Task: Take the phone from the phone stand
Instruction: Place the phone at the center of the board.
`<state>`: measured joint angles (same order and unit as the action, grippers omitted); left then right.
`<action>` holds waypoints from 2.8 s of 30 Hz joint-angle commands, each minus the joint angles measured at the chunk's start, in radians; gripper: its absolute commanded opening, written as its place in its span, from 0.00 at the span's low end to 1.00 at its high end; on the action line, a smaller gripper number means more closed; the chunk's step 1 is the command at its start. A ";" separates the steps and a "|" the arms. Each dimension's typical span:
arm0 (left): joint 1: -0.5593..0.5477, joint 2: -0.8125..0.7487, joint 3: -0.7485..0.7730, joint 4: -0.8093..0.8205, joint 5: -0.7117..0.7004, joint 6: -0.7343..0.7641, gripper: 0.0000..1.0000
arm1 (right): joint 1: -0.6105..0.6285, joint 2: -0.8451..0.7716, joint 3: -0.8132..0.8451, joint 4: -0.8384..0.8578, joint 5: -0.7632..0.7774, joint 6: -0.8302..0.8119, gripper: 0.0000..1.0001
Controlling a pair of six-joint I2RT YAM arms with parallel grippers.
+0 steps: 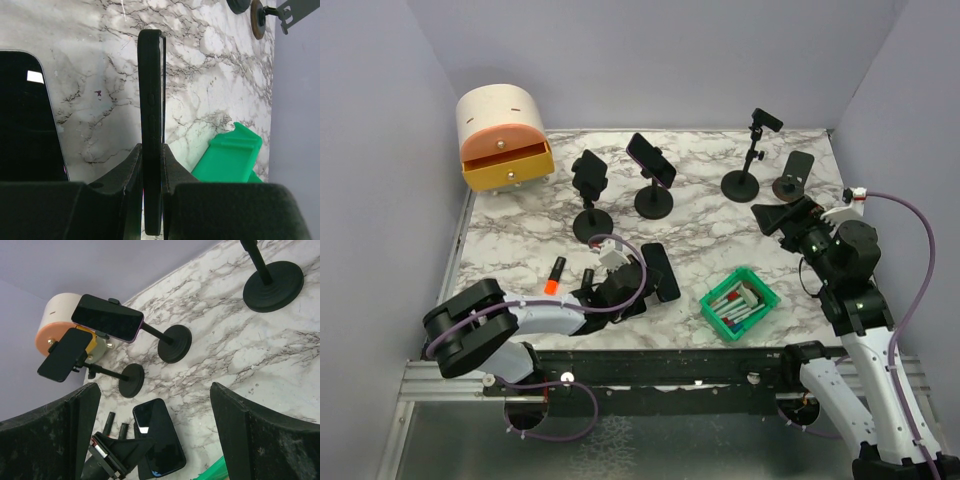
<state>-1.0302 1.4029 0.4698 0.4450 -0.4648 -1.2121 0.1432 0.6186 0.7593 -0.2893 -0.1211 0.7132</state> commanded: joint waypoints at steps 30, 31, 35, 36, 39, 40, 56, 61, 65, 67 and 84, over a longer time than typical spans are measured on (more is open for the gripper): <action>-0.008 0.113 -0.044 0.078 -0.040 -0.254 0.31 | 0.018 -0.011 -0.017 -0.023 -0.018 -0.017 0.96; -0.008 0.112 -0.046 0.078 -0.039 -0.254 0.31 | 0.018 -0.010 -0.017 -0.023 -0.018 -0.018 0.96; -0.008 0.103 -0.054 0.075 -0.034 -0.250 0.36 | 0.018 -0.007 -0.014 -0.024 -0.025 -0.025 0.96; -0.008 0.098 -0.055 0.074 -0.034 -0.247 0.38 | 0.018 -0.005 -0.013 -0.025 -0.028 -0.029 0.96; -0.008 0.071 -0.064 0.062 -0.036 -0.235 0.43 | 0.018 0.015 -0.001 -0.040 -0.035 -0.051 0.96; -0.008 0.059 -0.065 0.054 -0.039 -0.229 0.45 | 0.018 0.022 0.003 -0.045 -0.038 -0.055 0.96; -0.008 -0.091 -0.082 -0.090 -0.069 -0.184 0.52 | 0.018 0.037 0.010 -0.065 -0.068 -0.071 0.96; -0.008 -0.123 -0.091 -0.117 -0.072 -0.179 0.52 | 0.018 0.034 0.021 -0.075 -0.074 -0.072 0.96; -0.008 -0.162 0.027 -0.229 -0.081 0.033 0.53 | 0.017 0.029 0.039 -0.093 -0.087 -0.093 0.96; -0.008 -0.126 0.097 -0.258 -0.059 0.126 0.52 | 0.018 0.030 0.047 -0.102 -0.088 -0.106 0.96; -0.008 0.359 0.535 -0.337 0.069 0.381 0.03 | 0.019 0.026 0.094 -0.174 -0.089 -0.139 0.95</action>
<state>-1.0317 1.6924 0.9447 0.1425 -0.4366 -0.8829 0.1562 0.6483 0.8173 -0.4217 -0.1818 0.5903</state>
